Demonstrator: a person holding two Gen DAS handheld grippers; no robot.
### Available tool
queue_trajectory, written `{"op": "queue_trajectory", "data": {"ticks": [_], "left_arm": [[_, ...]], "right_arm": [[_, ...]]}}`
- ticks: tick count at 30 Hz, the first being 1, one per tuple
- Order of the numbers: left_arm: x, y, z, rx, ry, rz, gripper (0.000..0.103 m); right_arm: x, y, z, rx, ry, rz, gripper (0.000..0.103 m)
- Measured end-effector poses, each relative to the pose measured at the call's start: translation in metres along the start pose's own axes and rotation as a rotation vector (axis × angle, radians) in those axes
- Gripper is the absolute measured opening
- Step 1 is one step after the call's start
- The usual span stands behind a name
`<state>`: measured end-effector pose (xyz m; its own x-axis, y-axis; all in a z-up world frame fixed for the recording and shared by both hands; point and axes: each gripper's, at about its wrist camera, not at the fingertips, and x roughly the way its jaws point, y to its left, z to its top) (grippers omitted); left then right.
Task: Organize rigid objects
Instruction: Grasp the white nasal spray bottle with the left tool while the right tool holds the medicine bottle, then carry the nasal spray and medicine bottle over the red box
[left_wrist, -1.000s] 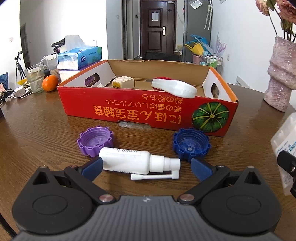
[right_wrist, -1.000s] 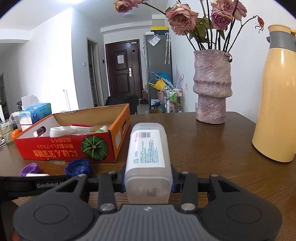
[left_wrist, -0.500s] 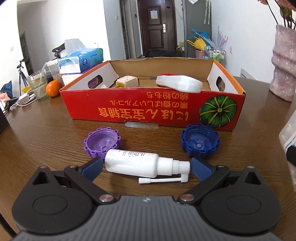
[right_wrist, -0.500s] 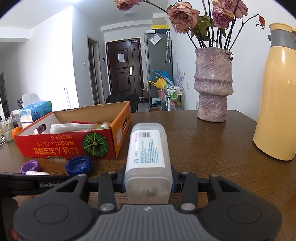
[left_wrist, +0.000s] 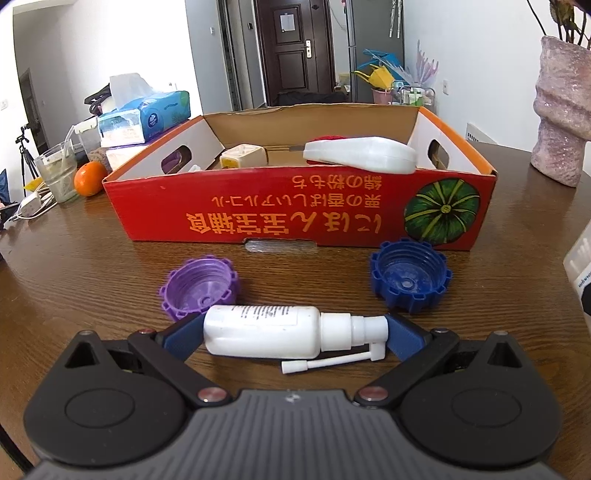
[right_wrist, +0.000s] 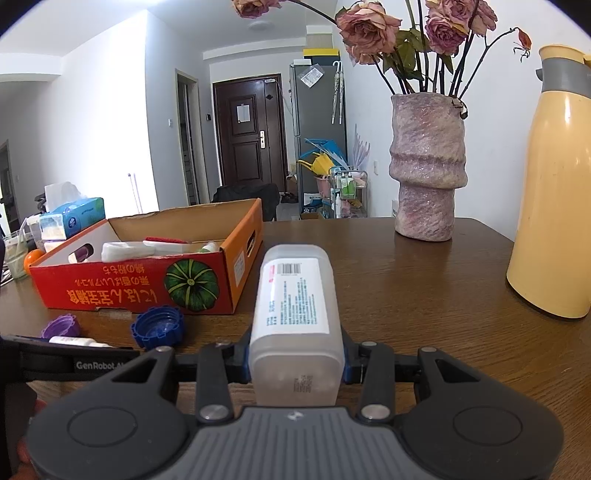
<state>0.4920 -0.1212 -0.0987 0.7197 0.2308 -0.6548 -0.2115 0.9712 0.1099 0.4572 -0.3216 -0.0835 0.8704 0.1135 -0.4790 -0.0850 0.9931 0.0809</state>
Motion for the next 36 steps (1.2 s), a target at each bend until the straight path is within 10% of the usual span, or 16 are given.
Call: {"op": "queue_trajectory", "data": {"ticks": [36], "left_arm": [[-0.020, 0.017, -0.015, 0.026, 0.004, 0.013, 0.099]], "right_arm": [[-0.003, 0.000, -0.002, -0.004, -0.005, -0.008, 0.040]]}}
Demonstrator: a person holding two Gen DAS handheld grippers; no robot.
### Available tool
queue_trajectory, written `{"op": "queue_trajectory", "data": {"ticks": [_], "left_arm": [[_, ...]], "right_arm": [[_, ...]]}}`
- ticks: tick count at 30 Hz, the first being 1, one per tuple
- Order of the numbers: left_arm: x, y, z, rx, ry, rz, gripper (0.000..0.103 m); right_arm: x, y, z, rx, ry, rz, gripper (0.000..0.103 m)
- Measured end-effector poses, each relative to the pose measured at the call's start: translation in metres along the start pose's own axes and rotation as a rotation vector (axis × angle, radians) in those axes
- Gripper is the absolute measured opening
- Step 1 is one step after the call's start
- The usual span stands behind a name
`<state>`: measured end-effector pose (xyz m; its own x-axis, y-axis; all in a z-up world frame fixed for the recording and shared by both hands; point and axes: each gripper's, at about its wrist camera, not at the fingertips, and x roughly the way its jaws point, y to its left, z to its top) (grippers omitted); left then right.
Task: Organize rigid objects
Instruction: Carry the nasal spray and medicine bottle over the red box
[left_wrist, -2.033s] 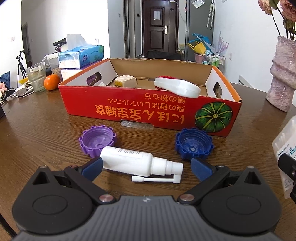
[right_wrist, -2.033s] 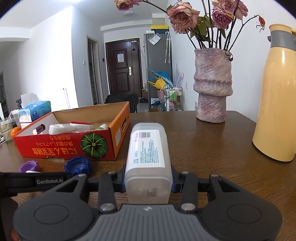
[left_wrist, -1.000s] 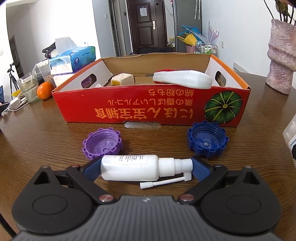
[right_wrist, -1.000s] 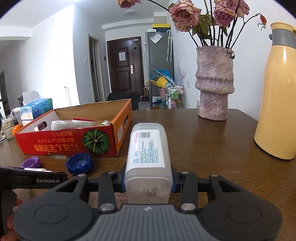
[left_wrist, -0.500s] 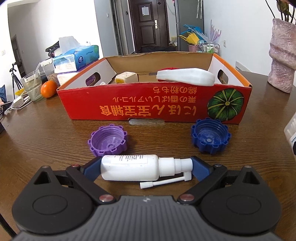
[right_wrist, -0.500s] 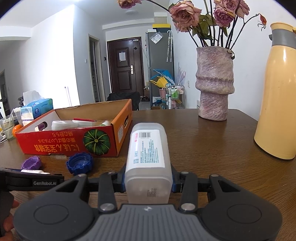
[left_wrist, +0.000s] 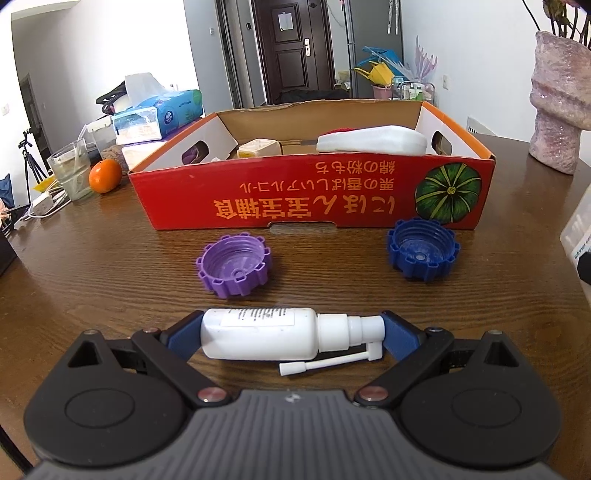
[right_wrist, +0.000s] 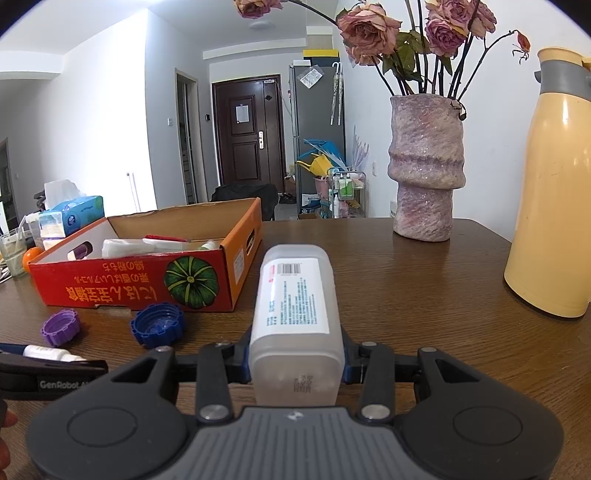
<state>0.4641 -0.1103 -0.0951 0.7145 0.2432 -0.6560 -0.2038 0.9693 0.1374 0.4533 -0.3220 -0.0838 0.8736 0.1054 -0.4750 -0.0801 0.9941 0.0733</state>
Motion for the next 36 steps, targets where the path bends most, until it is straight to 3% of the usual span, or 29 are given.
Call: {"op": "queue_trajectory", "data": {"ticks": [19, 36], "left_arm": [[-0.045, 0.022, -0.010, 0.007, -0.115, -0.028, 0.099], [-0.075, 0.066, -0.003, -0.065, -0.194, -0.052, 0.099]], "right_arm": [[-0.030, 0.021, -0.006, -0.010, -0.059, 0.024, 0.040], [-0.060, 0.080, -0.012, -0.035, -0.108, 0.089, 0.040]]}}
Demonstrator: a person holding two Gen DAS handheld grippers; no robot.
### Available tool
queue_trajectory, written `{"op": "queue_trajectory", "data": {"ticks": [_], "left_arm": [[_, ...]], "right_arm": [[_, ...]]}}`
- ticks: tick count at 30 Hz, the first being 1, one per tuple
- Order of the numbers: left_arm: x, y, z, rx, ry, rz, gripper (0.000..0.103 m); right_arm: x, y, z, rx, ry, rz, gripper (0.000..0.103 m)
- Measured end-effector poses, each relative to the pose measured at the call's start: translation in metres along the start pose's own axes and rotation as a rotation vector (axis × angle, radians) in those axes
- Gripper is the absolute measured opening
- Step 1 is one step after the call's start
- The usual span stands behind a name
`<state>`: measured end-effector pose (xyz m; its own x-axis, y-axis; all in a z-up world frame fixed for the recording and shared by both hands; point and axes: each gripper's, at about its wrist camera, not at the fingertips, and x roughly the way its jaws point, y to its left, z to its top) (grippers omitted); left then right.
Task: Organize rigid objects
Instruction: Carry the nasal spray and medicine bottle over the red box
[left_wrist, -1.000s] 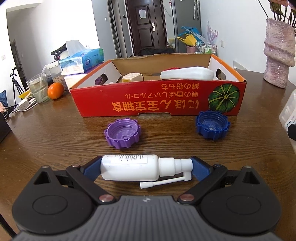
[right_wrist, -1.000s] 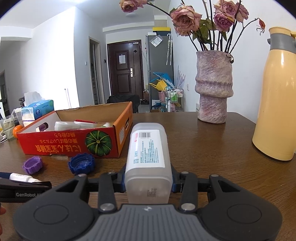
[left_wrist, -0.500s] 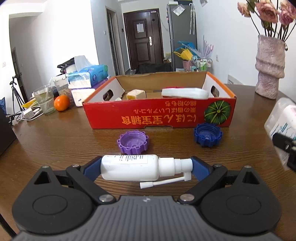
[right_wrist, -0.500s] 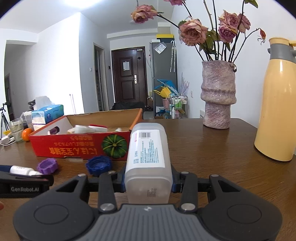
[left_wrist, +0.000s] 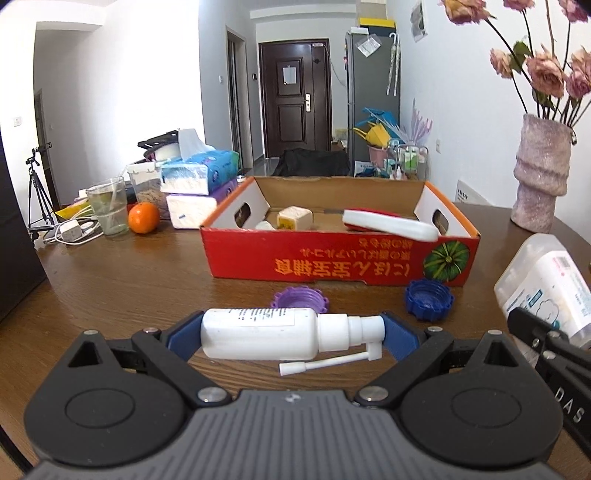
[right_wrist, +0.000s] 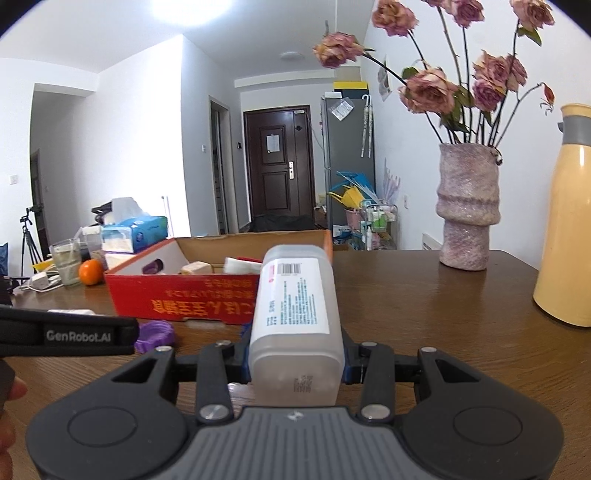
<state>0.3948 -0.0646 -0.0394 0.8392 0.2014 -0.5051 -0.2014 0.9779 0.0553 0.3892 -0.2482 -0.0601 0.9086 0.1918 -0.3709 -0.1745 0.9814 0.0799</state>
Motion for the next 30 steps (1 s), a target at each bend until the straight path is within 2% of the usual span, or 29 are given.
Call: {"op": "queue_trajectory", "data": {"ticks": [16, 30], "left_arm": [[-0.001, 0.032, 0.028, -0.036, -0.050, 0.001, 0.100], [0.020, 0.046, 0.050, -0.066, -0.066, 0.003, 0.100]], "right_arm": [[0.008, 0.041, 0.018, -0.010, -0.024, 0.041, 0.040], [0.030, 0.057, 0.038, -0.002, -0.059, 0.034, 0.040]]}}
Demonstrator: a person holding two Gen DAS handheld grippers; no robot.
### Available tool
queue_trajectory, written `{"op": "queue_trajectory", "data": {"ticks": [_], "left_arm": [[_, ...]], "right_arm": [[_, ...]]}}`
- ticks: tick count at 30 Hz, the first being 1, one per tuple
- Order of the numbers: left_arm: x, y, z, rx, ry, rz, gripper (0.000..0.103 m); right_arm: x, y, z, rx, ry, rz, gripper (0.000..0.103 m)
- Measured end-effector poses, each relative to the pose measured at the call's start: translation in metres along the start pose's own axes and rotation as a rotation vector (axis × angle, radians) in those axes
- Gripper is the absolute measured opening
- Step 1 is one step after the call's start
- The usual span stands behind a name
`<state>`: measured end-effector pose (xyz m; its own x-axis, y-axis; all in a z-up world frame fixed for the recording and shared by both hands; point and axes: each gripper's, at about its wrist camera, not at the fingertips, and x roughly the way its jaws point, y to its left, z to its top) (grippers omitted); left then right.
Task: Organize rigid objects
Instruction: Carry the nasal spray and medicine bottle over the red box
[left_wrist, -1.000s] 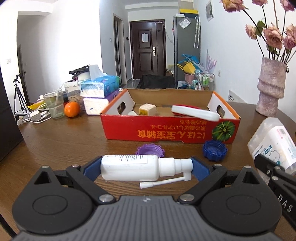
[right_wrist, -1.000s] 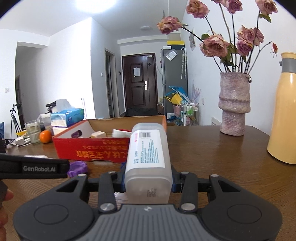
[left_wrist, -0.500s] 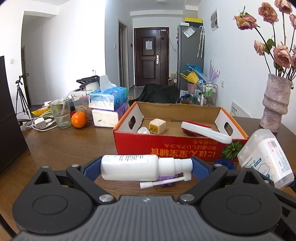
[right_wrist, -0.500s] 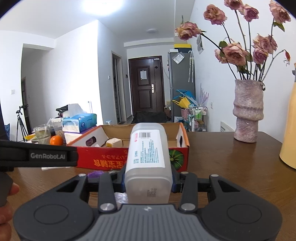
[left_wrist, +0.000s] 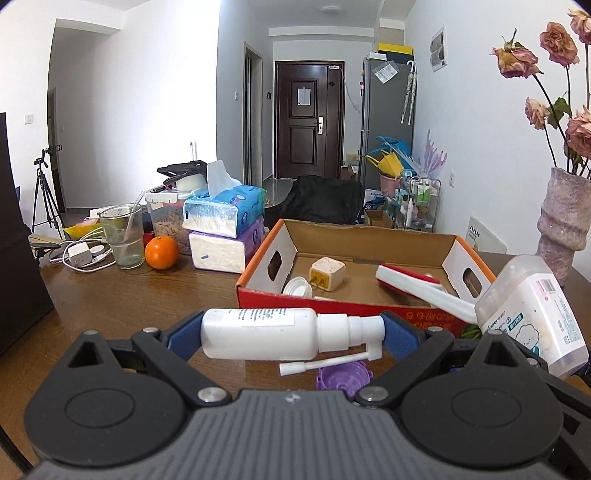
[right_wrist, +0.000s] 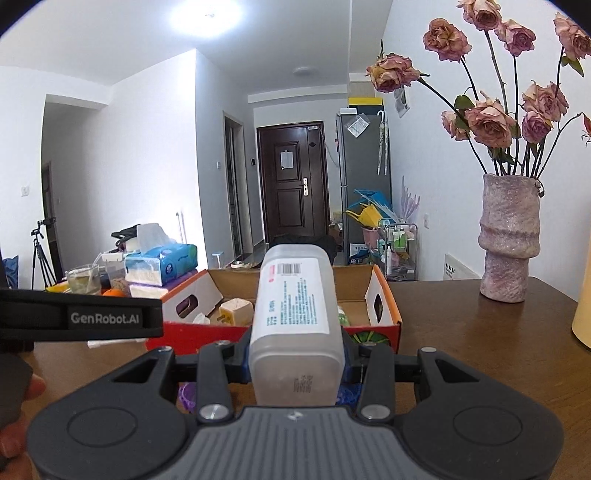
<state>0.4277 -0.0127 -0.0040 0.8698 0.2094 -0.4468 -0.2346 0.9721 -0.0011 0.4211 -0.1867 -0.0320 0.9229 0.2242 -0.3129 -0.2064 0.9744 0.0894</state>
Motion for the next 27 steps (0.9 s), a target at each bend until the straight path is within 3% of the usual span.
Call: {"op": "queue_trajectory", "data": {"ticks": [27], "left_arm": [[0.062, -0.011, 0.035, -0.033, -0.022, 0.019, 0.099]], "right_arm": [[0.064, -0.008, 0.029, 0.028, -0.035, -0.012, 0.040]]}}
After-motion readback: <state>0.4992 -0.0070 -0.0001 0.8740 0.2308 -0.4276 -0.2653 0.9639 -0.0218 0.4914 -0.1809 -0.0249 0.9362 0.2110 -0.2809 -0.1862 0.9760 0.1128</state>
